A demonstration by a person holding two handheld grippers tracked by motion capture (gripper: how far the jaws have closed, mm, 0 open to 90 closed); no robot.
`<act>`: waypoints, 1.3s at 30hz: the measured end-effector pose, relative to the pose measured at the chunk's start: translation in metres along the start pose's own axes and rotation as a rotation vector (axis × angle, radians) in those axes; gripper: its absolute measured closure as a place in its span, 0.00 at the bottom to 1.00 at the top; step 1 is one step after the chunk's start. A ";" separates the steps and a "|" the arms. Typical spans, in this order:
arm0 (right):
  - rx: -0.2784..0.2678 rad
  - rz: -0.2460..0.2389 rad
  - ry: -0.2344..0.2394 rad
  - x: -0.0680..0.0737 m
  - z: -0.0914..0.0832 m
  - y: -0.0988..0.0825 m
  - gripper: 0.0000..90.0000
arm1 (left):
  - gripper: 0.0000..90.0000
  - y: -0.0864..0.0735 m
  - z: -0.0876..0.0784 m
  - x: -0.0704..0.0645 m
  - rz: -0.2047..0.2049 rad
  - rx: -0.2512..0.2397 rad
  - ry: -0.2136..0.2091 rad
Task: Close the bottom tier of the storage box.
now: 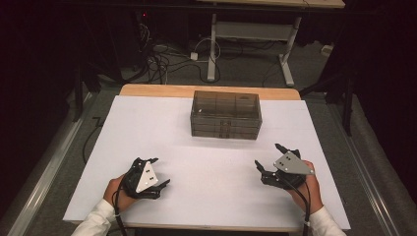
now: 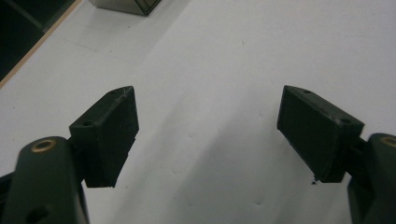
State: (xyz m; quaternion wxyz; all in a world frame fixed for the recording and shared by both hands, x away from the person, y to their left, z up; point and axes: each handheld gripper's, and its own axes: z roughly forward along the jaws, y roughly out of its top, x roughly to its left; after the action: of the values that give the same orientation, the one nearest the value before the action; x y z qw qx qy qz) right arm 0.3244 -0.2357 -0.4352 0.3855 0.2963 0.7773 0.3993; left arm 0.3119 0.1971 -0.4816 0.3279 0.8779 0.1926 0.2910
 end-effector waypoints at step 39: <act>-0.010 0.042 -0.058 -0.007 -0.025 -0.042 0.20 | 0.22 0.001 0.002 0.000 -0.004 -0.006 -0.012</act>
State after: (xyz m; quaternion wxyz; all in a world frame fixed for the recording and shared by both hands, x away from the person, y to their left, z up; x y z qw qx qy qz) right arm 0.3013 -0.2723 -0.4588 0.4007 0.3222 0.7573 0.4026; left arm 0.3132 0.1962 -0.4821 0.3321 0.8783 0.1914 0.2857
